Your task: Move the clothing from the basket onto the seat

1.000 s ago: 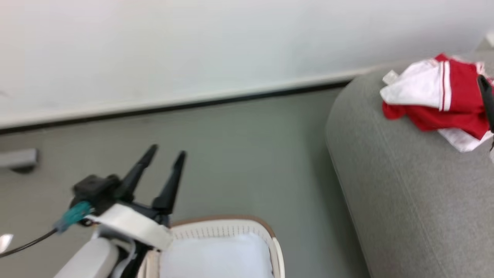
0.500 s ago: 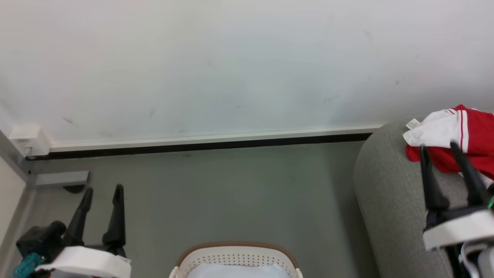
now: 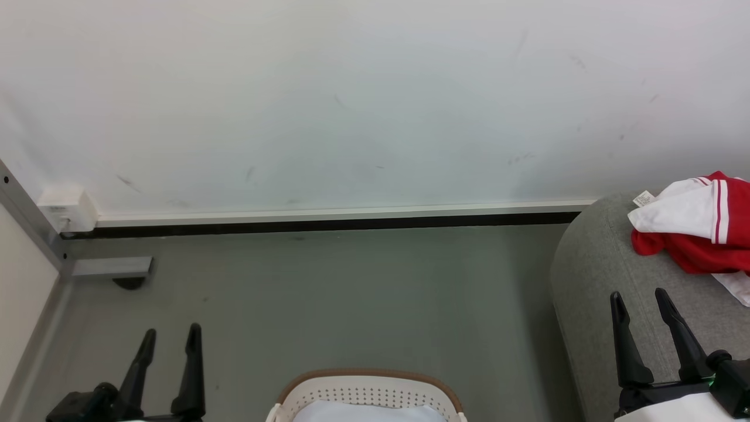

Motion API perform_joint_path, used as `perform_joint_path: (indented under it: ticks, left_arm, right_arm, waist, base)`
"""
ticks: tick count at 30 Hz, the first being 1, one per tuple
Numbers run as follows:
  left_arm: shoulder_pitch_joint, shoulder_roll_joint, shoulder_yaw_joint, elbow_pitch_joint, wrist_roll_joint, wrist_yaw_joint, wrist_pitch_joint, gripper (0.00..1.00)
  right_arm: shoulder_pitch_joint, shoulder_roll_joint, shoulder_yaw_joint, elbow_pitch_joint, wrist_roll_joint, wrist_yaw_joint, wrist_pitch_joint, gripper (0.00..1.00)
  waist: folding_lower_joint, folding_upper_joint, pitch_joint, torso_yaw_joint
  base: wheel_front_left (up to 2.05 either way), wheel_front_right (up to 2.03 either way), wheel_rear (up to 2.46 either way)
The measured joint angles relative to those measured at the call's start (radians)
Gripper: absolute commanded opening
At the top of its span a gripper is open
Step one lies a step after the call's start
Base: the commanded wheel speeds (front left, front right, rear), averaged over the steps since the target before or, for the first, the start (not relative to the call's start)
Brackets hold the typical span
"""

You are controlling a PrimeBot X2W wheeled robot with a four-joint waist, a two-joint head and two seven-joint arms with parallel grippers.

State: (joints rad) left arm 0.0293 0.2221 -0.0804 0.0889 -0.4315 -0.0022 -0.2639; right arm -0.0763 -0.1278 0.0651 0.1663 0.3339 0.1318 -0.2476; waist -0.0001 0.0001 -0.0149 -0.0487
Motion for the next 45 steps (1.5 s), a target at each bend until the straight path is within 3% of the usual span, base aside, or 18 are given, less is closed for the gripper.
perform_joint_path:
  ticks: [9,18,30,37,45]
  left_arm:
    - [-0.012,-0.033,0.021,0.051,0.048,-0.059,0.0,1.0]
    - [-0.137,-0.004,-0.093,0.192,0.062,-0.108,0.091,1.0]
    - [-0.364,0.057,-0.399,0.461,0.032,-0.127,0.302,1.0]
    - [-0.491,0.11,-0.564,0.625,-0.024,-0.129,0.346,1.0]
    - [-0.615,0.152,-0.683,0.769,-0.076,-0.129,0.397,1.0]
  right_arm:
    - [-0.005,-0.003,0.013,0.003,-0.01,0.0,0.0,1.0]
    - [-0.086,-0.031,-0.01,-0.005,-0.04,0.0,0.001,1.0]
    - [-0.171,0.016,-0.045,-0.013,-0.06,0.0,-0.011,1.0]
    - [-0.238,0.044,-0.051,-0.05,-0.071,0.0,-0.015,1.0]
    - [-0.302,0.067,-0.066,-0.114,-0.078,0.0,-0.016,1.0]
  waist:
    - [0.0001,0.0,0.017,-0.016]
    - [0.0002,0.0,0.121,-0.07]
    - [0.0003,0.0,0.35,-0.178]
    - [0.0003,0.0,0.488,-0.239]
    - [0.0005,0.0,0.652,-0.303]
  base:
    - [0.0,0.0,0.0]
    - [0.0,0.0,0.0]
    - [0.0,0.0,0.0]
    - [0.0,0.0,0.0]
    - [0.0,0.0,0.0]
